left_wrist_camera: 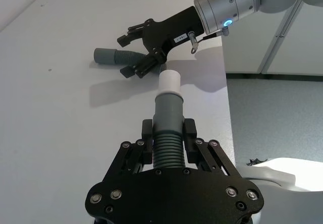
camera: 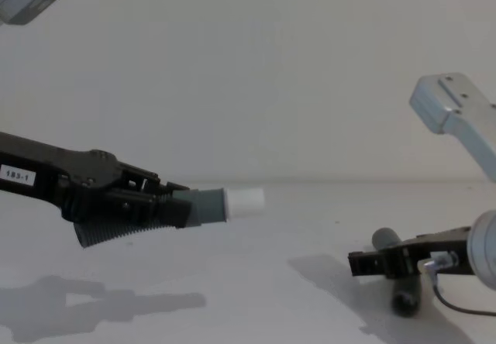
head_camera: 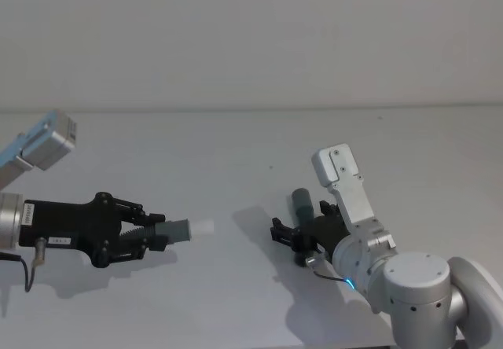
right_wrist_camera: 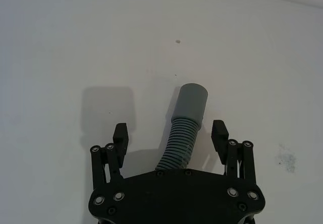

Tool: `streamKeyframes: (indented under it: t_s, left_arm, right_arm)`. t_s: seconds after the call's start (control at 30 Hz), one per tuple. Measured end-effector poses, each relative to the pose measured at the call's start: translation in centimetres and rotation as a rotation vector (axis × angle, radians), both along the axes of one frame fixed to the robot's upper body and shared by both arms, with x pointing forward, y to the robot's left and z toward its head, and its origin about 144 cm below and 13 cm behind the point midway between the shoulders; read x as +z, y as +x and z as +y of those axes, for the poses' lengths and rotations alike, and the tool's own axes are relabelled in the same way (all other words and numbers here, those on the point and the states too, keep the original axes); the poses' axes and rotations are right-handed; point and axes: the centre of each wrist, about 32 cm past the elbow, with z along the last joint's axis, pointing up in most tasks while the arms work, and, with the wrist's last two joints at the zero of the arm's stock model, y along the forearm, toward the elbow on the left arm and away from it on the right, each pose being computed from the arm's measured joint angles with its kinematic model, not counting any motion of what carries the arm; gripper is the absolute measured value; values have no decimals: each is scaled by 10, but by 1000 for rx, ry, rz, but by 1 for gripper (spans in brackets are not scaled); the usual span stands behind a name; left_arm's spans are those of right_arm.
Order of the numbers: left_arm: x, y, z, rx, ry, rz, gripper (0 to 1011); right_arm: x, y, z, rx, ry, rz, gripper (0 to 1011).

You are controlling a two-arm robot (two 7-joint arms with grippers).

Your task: Use both hands to pick up one end of the pipe from the table, align the ends, and insert them.

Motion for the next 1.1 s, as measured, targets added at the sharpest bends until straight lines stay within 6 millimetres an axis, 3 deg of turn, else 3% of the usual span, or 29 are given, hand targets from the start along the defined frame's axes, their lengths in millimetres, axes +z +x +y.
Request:
streamKeyframes:
  t_s: [0.27, 0.63, 0.77, 0.9, 0.93, 1.1]
  left_arm:
    - [0, 0, 0, 0, 0, 0, 327]
    - [0, 0, 0, 0, 0, 0, 327]
    - [0, 0, 0, 0, 0, 0, 327]
    - [0, 0, 0, 0, 0, 0, 327]
    - [0, 0, 0, 0, 0, 0, 325]
    - [0, 0, 0, 0, 0, 0, 325]
  right_arm:
    - [-2, 2, 3, -12, -3, 10, 964]
    - [-4, 3, 2, -32, -2, 19, 648]
    - [-5, 1, 1, -38, 5, 24, 491]
    - [-6, -1, 1, -41, 14, 26, 404]
    - [-6, -1, 1, -42, 16, 27, 340]
    - [-7, -2, 0, -44, 24, 23, 250]
